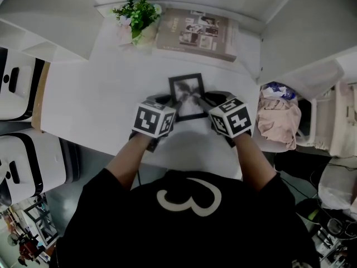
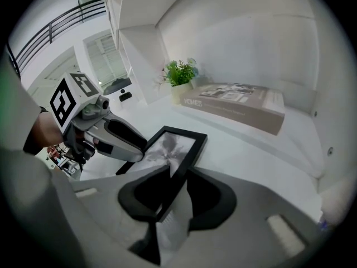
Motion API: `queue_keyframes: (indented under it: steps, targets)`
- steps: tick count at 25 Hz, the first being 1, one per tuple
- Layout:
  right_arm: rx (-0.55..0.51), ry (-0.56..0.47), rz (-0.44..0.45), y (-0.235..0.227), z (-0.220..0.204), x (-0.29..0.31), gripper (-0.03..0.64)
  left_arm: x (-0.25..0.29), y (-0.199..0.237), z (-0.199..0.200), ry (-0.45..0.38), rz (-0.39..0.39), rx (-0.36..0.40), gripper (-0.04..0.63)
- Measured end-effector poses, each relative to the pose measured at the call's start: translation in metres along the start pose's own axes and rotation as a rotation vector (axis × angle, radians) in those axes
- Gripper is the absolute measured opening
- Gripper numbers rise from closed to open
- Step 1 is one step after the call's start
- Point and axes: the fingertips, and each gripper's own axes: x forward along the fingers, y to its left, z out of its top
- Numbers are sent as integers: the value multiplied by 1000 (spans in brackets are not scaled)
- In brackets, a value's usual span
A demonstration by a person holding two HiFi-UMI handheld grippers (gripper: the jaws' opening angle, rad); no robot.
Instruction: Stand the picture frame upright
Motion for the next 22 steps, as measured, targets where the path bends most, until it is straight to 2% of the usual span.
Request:
queue_keyframes:
  steps: [7,22]
  targets:
    - [7,1,-24,11,-9,-4,104,-7,-5,-7,-2,-8,25,166]
    - [64,-28,-69,63,-52,-23,104,-33,-30,-61,14,-43,67,163]
